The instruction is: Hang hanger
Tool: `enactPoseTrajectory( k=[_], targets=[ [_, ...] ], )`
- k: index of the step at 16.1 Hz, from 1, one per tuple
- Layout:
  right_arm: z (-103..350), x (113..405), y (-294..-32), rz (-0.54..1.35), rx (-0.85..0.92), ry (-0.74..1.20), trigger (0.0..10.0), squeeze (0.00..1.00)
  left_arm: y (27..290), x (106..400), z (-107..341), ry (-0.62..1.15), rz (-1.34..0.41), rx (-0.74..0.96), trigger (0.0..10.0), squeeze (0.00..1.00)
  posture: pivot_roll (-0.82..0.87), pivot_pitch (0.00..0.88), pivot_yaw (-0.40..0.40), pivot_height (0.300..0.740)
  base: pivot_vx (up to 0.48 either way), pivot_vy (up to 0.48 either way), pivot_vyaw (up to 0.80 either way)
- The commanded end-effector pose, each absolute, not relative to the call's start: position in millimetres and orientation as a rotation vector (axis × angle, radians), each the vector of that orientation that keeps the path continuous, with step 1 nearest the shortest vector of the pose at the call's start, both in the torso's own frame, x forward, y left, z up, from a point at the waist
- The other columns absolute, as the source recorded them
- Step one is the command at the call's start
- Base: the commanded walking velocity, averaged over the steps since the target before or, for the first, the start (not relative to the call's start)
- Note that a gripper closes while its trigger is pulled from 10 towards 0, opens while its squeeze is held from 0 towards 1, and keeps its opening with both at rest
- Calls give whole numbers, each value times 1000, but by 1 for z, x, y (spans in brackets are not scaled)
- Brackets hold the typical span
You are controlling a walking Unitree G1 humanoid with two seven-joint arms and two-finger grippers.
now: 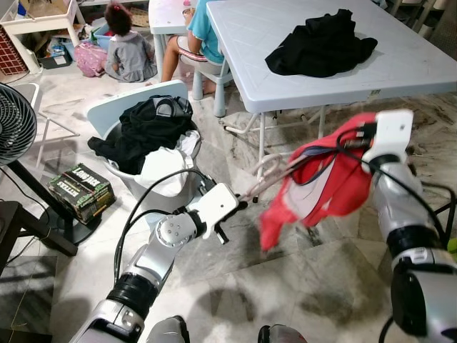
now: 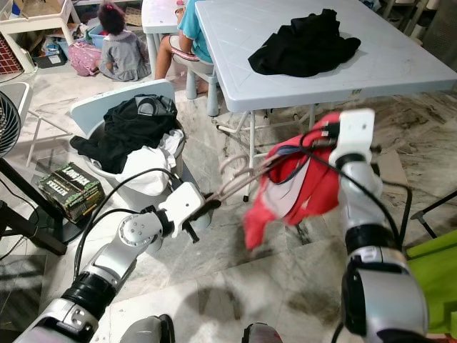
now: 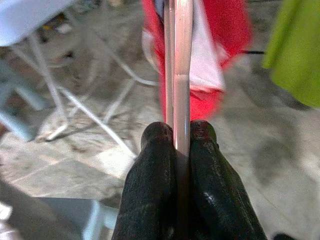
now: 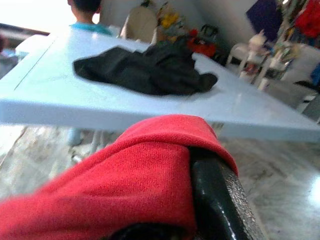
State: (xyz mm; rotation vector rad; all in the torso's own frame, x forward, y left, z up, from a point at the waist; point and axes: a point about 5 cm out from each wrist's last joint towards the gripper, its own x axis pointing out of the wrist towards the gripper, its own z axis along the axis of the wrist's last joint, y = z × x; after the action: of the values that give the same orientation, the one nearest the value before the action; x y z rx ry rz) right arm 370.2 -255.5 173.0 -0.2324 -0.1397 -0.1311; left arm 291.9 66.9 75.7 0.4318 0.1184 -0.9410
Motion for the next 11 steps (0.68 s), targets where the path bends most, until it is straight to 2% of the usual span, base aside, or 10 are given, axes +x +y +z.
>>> enactPoseTrajectory(
  k=[1,3,8,11],
  targets=[
    [187,373,-262,-172,-234,-179,0,0,64,279,70,152,-1030,423,0,0,-47,65,-5,740,0,0,0],
    [188,376,-260,-188,-246,-170,0,0,74,260,62,199,-1127,459,0,0,-40,66,-5,740,0,0,0],
    [178,377,-266,-275,-298,-80,0,0,107,245,63,231,-1076,496,0,0,-20,67,-5,740,0,0,0],
    [169,375,-273,-294,-369,-8,0,0,122,245,71,167,-890,435,0,0,-14,67,-6,740,0,0,0]
  ],
)
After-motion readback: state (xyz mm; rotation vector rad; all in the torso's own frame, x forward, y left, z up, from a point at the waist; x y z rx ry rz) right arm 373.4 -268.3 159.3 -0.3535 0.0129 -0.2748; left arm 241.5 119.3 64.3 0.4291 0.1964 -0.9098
